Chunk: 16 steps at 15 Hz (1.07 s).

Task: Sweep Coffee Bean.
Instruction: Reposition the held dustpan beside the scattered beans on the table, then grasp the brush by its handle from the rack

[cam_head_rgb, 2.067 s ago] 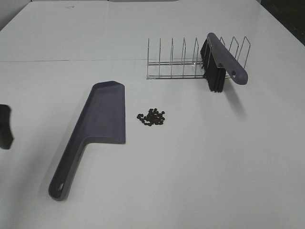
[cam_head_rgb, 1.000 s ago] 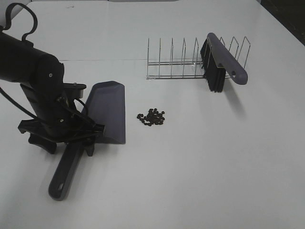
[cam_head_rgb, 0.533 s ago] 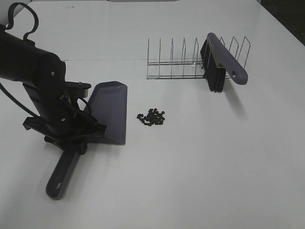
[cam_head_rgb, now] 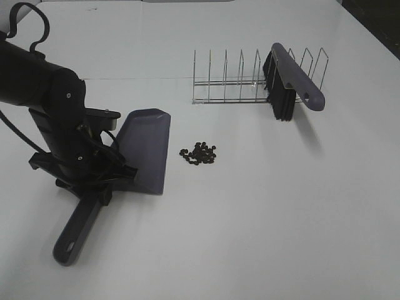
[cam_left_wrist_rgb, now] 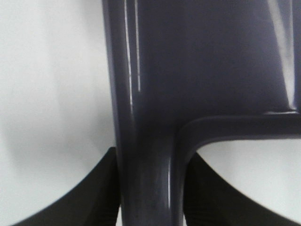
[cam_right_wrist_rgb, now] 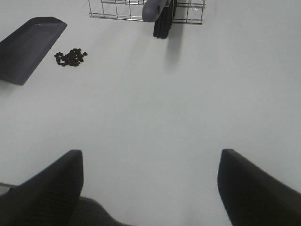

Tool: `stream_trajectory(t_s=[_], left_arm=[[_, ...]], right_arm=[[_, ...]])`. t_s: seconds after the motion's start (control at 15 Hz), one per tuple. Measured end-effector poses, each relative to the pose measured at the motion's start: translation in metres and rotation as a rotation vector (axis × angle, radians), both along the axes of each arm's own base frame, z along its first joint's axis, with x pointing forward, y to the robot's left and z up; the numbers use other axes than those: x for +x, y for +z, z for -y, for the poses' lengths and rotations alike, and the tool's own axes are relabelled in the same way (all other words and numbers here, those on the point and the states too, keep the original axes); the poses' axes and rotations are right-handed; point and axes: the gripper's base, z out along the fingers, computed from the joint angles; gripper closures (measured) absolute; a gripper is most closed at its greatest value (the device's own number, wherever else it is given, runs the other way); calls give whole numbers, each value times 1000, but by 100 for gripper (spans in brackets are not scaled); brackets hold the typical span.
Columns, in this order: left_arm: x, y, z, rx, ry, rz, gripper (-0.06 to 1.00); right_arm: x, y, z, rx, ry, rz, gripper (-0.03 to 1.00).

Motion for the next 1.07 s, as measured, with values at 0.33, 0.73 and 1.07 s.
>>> stream_trajectory(t_s=[0.33, 0.73, 1.07], left_arm=[[-8, 25, -6, 31, -22, -21, 63], [-8, 29, -7, 34, -26, -16, 63], [-10, 29, -7, 41, -29, -30, 63]], right_arm=[[0, 0, 2, -20, -7, 2, 31], [74, 52, -4, 38, -95, -326, 14], [216, 82, -18, 10, -99, -553, 12]])
